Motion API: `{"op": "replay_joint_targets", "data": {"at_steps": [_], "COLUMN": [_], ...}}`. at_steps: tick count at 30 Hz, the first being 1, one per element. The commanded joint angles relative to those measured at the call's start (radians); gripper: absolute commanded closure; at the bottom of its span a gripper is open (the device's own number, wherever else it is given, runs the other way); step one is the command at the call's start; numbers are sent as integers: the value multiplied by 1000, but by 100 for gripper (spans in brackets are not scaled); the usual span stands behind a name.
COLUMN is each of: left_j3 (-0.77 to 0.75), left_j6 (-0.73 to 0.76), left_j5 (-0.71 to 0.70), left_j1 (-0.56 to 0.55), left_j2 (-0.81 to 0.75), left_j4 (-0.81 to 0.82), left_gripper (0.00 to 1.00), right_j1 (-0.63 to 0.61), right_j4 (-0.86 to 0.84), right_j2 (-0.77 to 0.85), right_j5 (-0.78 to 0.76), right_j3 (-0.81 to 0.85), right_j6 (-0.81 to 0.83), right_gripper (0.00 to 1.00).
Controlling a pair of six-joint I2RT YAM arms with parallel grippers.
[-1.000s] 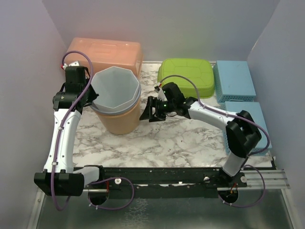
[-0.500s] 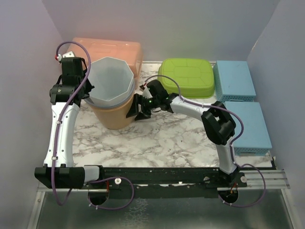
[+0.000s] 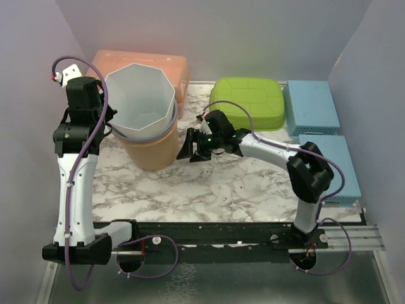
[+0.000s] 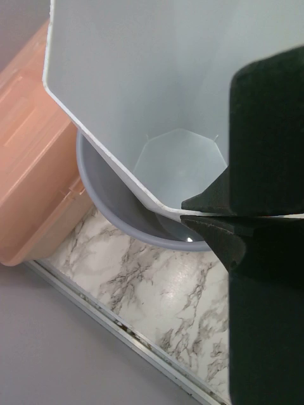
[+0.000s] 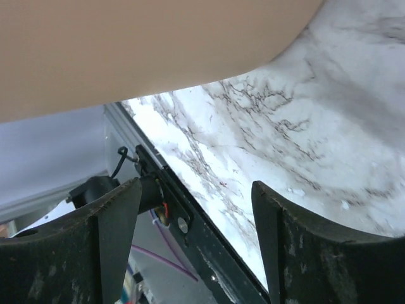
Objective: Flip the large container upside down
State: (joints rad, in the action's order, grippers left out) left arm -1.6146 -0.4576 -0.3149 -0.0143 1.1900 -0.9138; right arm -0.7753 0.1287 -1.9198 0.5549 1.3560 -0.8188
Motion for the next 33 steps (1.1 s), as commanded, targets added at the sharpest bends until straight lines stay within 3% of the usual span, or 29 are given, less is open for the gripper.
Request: {"op": "replay_joint_targets", "data": {"at_steps": [1,12,18,26,33], "left_j3": [-31,4,-45,-146,-266], "left_j6": [-58,-71,-81,-91,-97], "left_j5": [46,61,138,160,145], "left_j1": [1,1,0,-12,-14], "left_j2": [-65,-116,-113,-121,-99], "left_j4": [96,145,181,262,290], "left_gripper": [100,100,100,100,100], "right_j1": [-1,-1,-2,-4,-8], "right_j4": [73,-7,63,-38,-56], "right_j2": [166,500,504,576,633], "right_j5": [-203,-275,-258,-250,-333], "right_j3": [-41,-5,136,7,-75], "right_j6": [39,156,225,235,240], "right_gripper": [25,25,25,25,25]}}
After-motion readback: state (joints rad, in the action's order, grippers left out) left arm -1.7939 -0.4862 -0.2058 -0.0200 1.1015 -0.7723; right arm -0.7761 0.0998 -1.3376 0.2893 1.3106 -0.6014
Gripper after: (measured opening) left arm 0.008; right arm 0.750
